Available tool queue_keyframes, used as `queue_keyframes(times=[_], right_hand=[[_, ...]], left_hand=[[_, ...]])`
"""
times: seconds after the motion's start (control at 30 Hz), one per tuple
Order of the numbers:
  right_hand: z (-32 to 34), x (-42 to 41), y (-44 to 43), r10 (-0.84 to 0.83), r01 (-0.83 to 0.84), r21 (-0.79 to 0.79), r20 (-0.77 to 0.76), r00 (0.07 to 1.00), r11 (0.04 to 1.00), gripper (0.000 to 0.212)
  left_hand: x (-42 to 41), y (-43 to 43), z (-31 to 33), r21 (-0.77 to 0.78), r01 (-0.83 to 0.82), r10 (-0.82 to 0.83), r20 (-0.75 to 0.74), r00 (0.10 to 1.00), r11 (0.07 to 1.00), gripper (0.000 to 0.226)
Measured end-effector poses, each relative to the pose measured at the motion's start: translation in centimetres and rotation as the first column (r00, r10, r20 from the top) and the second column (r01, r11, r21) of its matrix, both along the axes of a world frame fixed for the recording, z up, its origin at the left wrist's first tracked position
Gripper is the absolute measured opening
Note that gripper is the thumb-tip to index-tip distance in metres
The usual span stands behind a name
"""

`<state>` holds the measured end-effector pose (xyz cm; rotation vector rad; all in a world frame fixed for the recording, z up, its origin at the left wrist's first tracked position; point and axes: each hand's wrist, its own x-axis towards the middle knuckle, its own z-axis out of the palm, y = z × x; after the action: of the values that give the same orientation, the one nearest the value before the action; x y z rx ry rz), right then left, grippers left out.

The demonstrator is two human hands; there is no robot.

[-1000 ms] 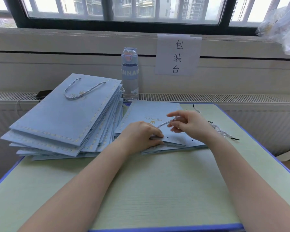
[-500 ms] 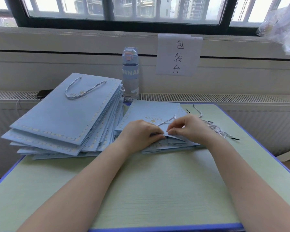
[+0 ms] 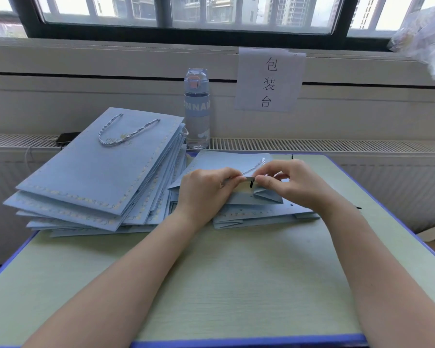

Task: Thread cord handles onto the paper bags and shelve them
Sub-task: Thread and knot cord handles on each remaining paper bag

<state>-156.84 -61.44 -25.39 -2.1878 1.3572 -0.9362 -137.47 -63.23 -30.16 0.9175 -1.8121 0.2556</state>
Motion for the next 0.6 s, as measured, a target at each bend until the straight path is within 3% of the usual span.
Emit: queue_keyframes(times=[0.13,0.23,0.37,0.6], right_hand=[[0.2,0.15,0.17,0.023,-0.02,0.038,-0.082,0.996,0.999,0.014],[0.07,0.35,0.03,0.0,-0.008,-0.035,-0.204,0.979,0.999,0.022],[0.24,0.47,0.04,-0.037,0.013,-0.117,-0.205,0.978,0.993,0.021],[-0.07,0.82,-0.05,-0.051,0.02,-0.107,-0.289,0.956,0.994,0.027]], left_hand=[[-0.01,-0.01,-0.06,0.025,-0.003,0.003,0.002,1.0,1.0,0.03],[0.02,-0.12,-0.12,0.046,0.009,-0.009,0.003,1.0,0.999,0.032],[0.07,-0.08,0.08,0.067,0.024,-0.022,-0.028,0.999,0.997,0.033],[-0.25,0.16,0.38,0.092,0.003,-0.007,0.037,0.999,0.996,0.024]])
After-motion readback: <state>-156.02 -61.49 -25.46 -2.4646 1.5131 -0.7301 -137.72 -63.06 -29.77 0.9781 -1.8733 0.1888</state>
